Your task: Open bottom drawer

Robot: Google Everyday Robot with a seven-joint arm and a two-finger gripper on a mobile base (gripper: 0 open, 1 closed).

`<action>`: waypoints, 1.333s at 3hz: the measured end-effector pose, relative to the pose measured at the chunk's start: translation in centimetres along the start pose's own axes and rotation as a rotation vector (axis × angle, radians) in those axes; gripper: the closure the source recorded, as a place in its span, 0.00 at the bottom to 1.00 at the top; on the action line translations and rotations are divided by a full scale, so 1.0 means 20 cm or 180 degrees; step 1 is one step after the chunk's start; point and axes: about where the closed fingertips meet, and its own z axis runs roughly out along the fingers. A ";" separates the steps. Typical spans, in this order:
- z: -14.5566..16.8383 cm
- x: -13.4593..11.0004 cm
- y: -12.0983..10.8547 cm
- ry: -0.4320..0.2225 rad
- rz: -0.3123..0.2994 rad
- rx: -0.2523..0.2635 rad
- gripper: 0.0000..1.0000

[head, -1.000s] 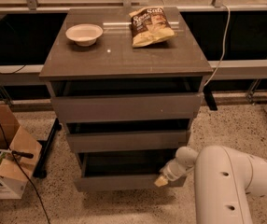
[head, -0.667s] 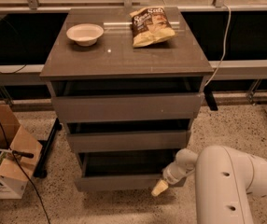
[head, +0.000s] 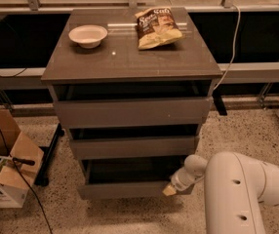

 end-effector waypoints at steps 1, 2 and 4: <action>0.00 0.00 0.00 0.0000 0.0000 0.0000 0.79; -0.01 0.00 0.00 0.0000 0.0000 0.0000 0.70; -0.02 0.02 0.03 -0.0002 0.0048 -0.0032 0.15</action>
Offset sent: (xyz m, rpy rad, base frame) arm 0.0000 0.0000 0.0004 0.0000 0.0001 0.0000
